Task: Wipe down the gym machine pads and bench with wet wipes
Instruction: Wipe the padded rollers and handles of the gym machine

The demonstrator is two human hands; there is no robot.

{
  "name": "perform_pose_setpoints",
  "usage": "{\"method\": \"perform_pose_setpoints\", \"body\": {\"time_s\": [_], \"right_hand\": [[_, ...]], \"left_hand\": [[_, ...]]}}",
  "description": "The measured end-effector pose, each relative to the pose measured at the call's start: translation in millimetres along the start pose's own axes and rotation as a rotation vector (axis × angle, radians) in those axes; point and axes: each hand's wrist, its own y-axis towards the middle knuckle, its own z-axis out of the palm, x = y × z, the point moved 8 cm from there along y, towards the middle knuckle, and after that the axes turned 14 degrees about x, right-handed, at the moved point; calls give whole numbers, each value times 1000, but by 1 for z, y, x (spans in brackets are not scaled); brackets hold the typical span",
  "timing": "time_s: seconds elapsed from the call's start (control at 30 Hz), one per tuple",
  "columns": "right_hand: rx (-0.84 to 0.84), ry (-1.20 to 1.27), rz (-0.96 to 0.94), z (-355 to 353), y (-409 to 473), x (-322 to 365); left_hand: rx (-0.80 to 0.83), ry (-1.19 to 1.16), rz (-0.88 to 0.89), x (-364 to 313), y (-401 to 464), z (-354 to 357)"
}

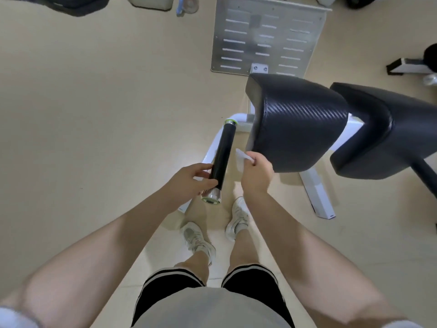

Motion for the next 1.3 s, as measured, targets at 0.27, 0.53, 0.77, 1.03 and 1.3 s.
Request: {"method": "perform_pose_setpoints", "body": {"time_s": [0.27, 0.53, 0.77, 1.03, 1.3], "right_hand": [[331, 404, 140, 39, -9, -41], [635, 427, 228, 19, -56, -43], [574, 626, 161, -23, -64, -6], [498, 458, -24, -95, -90, 37], [414, 588, -70, -181, -72, 42]], "left_hand": [[37, -20, 41, -3, -1, 3], [38, 20, 6, 1, 1, 2], [-159, 377, 12, -44, -12, 2], [209, 124, 260, -137, -37, 102], [103, 234, 259, -175, -16, 162]]}}
